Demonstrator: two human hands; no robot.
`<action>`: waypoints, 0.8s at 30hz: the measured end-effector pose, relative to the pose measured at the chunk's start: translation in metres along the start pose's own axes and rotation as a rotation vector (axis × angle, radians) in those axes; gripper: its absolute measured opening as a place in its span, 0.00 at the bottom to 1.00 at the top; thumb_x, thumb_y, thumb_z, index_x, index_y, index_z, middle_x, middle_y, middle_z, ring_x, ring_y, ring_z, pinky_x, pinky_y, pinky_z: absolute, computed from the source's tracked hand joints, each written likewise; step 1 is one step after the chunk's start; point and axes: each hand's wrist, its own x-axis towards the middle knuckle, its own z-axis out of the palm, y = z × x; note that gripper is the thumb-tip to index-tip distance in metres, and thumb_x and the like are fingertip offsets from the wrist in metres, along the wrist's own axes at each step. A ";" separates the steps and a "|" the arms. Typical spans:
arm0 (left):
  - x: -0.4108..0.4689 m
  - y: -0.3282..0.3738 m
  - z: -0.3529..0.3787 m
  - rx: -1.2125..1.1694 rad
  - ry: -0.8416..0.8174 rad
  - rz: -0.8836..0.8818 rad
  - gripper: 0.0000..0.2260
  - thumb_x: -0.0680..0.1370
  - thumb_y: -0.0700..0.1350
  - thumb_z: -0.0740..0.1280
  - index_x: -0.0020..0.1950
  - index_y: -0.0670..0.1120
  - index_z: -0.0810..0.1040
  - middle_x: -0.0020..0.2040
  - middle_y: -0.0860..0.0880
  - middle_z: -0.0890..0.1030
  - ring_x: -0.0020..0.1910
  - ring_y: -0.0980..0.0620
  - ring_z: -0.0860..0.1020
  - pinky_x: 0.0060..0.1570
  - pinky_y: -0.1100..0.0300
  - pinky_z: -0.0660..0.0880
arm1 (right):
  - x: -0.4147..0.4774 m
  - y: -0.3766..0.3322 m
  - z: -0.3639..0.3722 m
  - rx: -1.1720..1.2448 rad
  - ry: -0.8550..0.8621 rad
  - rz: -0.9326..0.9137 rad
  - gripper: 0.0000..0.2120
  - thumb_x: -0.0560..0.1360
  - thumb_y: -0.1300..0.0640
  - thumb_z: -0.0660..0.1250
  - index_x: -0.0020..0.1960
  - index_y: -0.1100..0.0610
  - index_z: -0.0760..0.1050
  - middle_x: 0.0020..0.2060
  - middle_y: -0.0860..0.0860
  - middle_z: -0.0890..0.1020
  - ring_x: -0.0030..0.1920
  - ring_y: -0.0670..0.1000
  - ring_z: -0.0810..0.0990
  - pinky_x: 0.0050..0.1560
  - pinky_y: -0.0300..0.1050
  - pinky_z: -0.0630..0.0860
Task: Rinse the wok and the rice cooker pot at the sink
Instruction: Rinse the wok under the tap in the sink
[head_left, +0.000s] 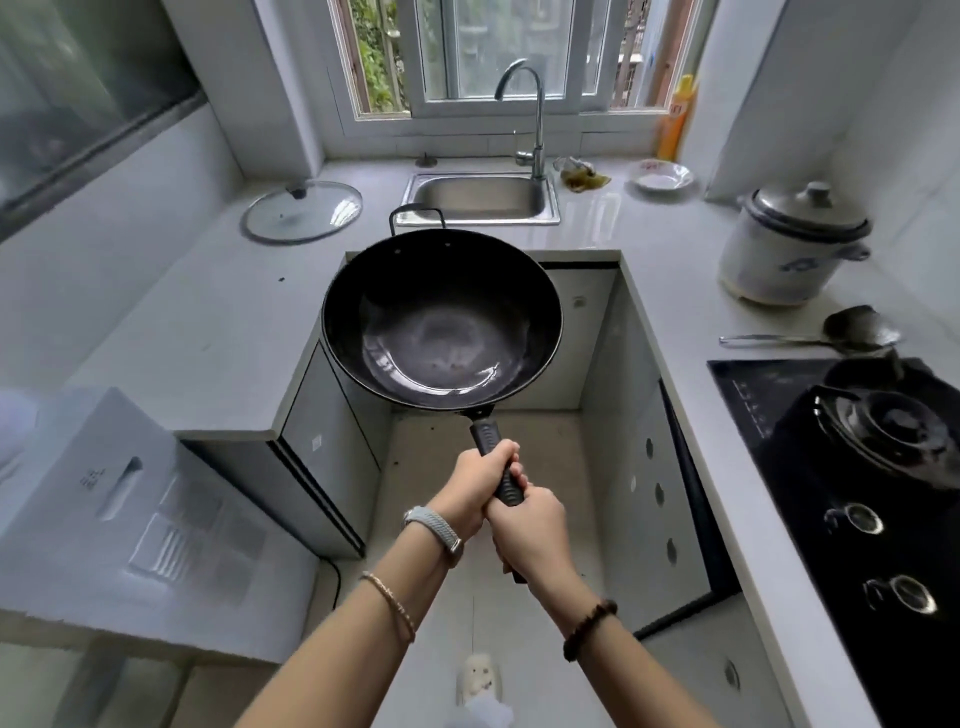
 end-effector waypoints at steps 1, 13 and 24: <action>0.013 0.014 -0.001 0.002 -0.003 -0.001 0.12 0.79 0.36 0.62 0.36 0.42 0.69 0.23 0.49 0.70 0.22 0.52 0.70 0.27 0.61 0.72 | 0.015 -0.010 0.005 -0.007 0.011 -0.008 0.11 0.71 0.57 0.67 0.32 0.59 0.73 0.22 0.52 0.75 0.19 0.50 0.73 0.18 0.37 0.65; 0.156 0.117 0.010 0.045 -0.028 -0.039 0.13 0.79 0.36 0.61 0.35 0.41 0.69 0.22 0.49 0.70 0.20 0.52 0.70 0.25 0.63 0.72 | 0.166 -0.085 0.029 0.018 0.036 0.022 0.11 0.70 0.54 0.68 0.32 0.58 0.72 0.22 0.50 0.74 0.21 0.50 0.72 0.21 0.39 0.66; 0.302 0.205 0.060 0.013 0.036 -0.071 0.14 0.79 0.35 0.61 0.33 0.41 0.68 0.21 0.48 0.69 0.19 0.53 0.70 0.22 0.65 0.70 | 0.334 -0.150 0.007 -0.042 -0.024 0.025 0.12 0.70 0.54 0.67 0.31 0.57 0.71 0.26 0.52 0.77 0.24 0.53 0.76 0.21 0.37 0.67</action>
